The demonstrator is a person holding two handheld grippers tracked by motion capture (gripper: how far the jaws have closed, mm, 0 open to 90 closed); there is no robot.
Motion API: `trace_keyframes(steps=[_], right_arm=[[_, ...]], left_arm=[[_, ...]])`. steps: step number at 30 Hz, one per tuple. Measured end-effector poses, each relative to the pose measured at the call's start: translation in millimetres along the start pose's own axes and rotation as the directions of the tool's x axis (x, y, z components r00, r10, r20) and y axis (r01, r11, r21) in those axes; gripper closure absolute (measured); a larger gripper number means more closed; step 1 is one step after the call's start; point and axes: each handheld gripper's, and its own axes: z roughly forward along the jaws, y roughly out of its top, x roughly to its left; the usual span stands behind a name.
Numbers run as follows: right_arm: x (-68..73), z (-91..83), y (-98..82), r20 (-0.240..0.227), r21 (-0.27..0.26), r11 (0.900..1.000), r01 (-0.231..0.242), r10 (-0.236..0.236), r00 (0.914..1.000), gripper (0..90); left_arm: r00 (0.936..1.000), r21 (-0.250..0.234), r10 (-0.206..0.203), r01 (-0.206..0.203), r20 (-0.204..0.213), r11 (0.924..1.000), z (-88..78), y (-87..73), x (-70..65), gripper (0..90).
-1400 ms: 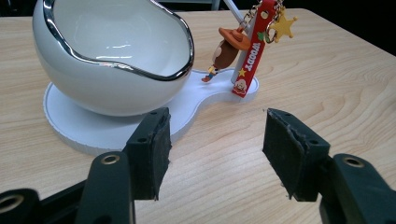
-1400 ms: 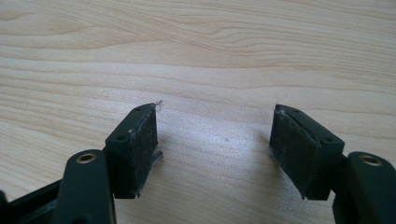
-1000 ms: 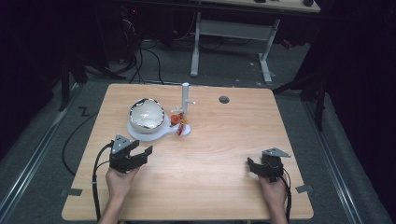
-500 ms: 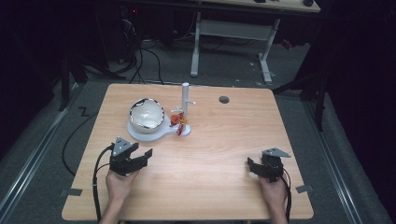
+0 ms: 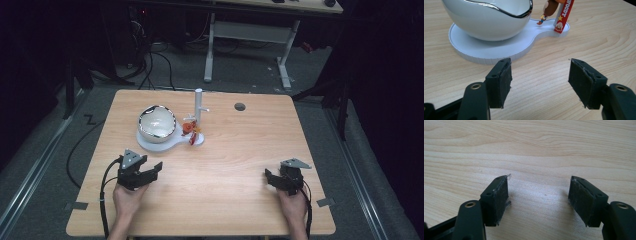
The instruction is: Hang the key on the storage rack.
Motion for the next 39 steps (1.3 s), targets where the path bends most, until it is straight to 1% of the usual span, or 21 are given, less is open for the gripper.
trace_keyframes(steps=[10, 17, 19, 20, 29, 33, 39], right_arm=[[0.0, 0.0, 0.0, 0.000, 0.000, 1.000, 0.000, 0.000, 1.0000, 32.7], [0.0, 0.0, 0.0, 0.000, 0.000, 1.000, 0.000, 0.000, 1.0000, 32.7], [0.0, 0.0, 0.0, 0.000, 0.000, 1.000, 0.000, 0.000, 1.0000, 32.7], [0.0, 0.0, 0.0, 0.000, 0.000, 1.000, 0.000, 0.000, 1.0000, 32.7], [0.0, 0.0, 0.0, 0.000, 0.000, 1.000, 0.000, 0.000, 1.0000, 32.7], [0.0, 0.0, 0.0, 0.000, 0.000, 1.000, 0.000, 0.000, 1.0000, 32.7], [0.1, 0.0, 0.0, 0.000, 0.000, 1.000, 0.000, 0.000, 1.0000, 32.7]], left_arm=[[0.9998, 0.021, -0.006, 0.007, -0.019, 0.9997, 4.2, -5.4, 3.8, 35.2], [0.9994, 0.028, -0.020, 0.021, -0.027, 0.9994, 7.5, -9.0, 6.7, 35.2], [0.9989, 0.038, -0.002, 0.003, -0.048, 0.9993, 8.6, -9.8, 6.3, 35.1], [0.9983, 0.050, 0.012, -0.009, -0.058, 0.9987, 10.2, -11.1, 6.2, 35.1], [0.9969, 0.072, 0.012, -0.006, -0.078, 0.9974, 16.3, -15.8, 9.4, 35.1], [0.9946, 0.096, 0.030, -0.021, -0.099, 0.9952, 19.2, -17.5, 10.2, 35.0], [0.9941, 0.096, 0.025, -0.015, -0.106, 0.9953, 22.1, -17.9, 11.6, 35.0]])
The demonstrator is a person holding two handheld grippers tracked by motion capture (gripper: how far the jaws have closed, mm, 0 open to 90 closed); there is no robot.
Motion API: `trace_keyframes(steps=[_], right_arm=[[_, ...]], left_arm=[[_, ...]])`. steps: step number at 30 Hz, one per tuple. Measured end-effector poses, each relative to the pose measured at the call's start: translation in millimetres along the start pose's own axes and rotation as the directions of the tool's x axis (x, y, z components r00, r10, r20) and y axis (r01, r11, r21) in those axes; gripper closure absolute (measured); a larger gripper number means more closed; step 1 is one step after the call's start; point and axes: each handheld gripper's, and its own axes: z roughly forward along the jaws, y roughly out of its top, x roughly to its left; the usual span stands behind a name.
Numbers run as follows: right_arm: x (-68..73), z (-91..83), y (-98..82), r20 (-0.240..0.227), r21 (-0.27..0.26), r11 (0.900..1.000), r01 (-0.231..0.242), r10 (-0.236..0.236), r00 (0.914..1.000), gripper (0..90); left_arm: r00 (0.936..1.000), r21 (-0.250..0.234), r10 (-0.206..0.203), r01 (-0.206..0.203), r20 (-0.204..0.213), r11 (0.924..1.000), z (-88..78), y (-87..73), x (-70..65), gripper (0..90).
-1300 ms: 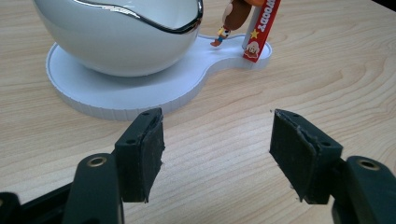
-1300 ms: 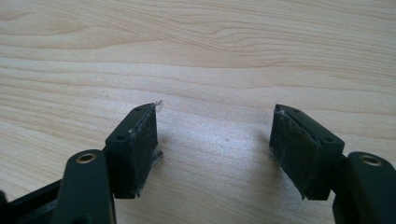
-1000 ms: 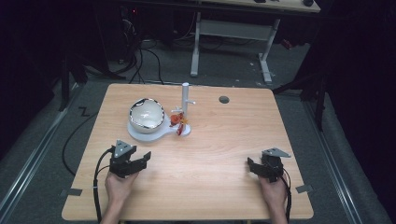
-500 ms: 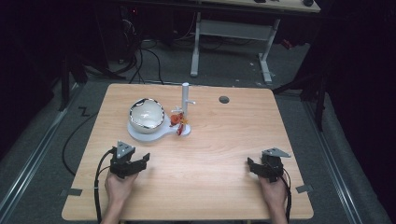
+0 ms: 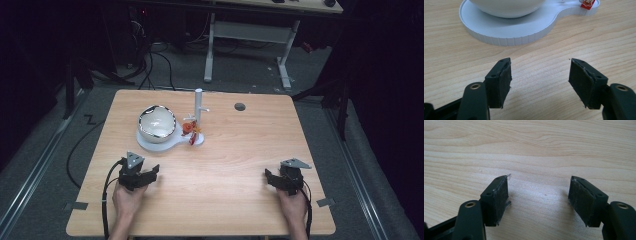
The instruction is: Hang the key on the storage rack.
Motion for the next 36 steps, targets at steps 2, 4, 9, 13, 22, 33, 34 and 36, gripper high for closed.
trace_keyframes(steps=[2, 4, 9, 13, 22, 33, 34, 36], right_arm=[[0.0, 0.0, 0.0, 0.000, 0.000, 1.000, 0.000, 0.000, 1.0000, 32.7], [0.0, 0.0, 0.0, 0.000, 0.000, 1.000, 0.000, 0.000, 1.0000, 32.7], [0.0, 0.0, 0.0, 0.000, 0.000, 1.000, 0.000, 0.000, 1.0000, 32.7], [-0.2, 0.0, 0.0, 0.000, -0.001, 1.000, 0.002, -0.002, 1.0000, 32.7], [-0.3, 0.0, 0.1, 0.000, -0.001, 1.000, 0.003, -0.003, 1.0000, 32.7], [-0.2, 0.0, 0.0, 0.000, -0.001, 1.000, 0.002, -0.002, 1.0000, 32.7], [-0.2, 0.0, 0.0, 0.000, -0.001, 1.000, 0.002, -0.002, 1.0000, 32.7], [-0.2, 0.0, 0.0, 0.000, -0.001, 1.000, 0.002, -0.002, 1.0000, 32.7]], left_arm=[[1.0000, 0.004, 0.004, -0.004, -0.006, 1.0000, 1.2, -0.2, -0.3, 35.1], [1.0000, 0.007, 0.005, -0.005, -0.008, 1.0000, 2.6, -0.5, 0.0, 35.0], [0.9998, 0.012, 0.005, -0.005, -0.017, 0.9999, 5.3, -1.1, 0.4, 35.1], [0.9996, 0.012, 0.012, -0.011, -0.028, 0.9999, 7.2, -1.4, -0.2, 35.5], [0.9991, 0.027, 0.019, -0.018, -0.039, 0.9995, 12.3, -2.8, -0.2, 35.6], [0.9993, 0.063, 0.019, -0.017, -0.032, 0.9979, 17.0, -5.0, -1.1, 32.3], [0.9994, 0.064, 0.019, -0.017, -0.029, 0.9978, 16.9, -5.2, -1.1, 32.3], [0.9993, 0.064, 0.017, -0.015, -0.032, 0.9978, 16.5, -5.7, -2.0, 30.7]])
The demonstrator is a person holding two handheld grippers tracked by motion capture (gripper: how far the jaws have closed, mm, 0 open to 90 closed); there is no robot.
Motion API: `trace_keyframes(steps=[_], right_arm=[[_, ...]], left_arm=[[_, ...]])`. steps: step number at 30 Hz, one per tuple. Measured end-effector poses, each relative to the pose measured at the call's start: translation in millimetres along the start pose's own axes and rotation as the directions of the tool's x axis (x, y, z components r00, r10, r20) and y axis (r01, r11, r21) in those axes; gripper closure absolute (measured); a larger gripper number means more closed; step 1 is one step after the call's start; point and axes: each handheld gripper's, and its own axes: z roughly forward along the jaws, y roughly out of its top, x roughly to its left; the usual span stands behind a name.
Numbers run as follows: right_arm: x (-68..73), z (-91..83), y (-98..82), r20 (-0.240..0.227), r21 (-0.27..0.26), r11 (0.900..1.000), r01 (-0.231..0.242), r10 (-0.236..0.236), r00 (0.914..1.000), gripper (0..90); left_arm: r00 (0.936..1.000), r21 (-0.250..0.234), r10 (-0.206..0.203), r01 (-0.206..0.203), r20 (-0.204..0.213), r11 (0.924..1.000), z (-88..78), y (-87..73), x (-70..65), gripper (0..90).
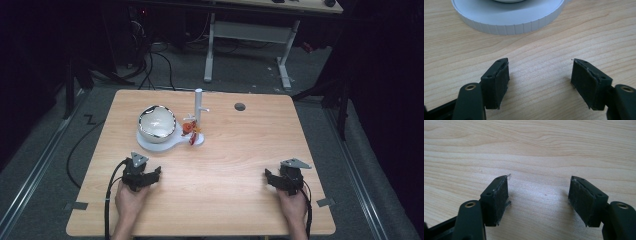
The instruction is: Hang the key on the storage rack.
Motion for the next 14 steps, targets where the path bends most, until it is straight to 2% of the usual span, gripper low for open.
trace_keyframes(steps=[14], right_arm=[[0.3, -0.1, -0.1, 0.000, 0.000, 1.000, -0.001, 0.001, 1.0000, 32.7]], left_arm=[[1.0000, 0.002, -0.001, 0.001, 0.004, 1.0000, -0.2, -0.3, -0.7, 29.2]])
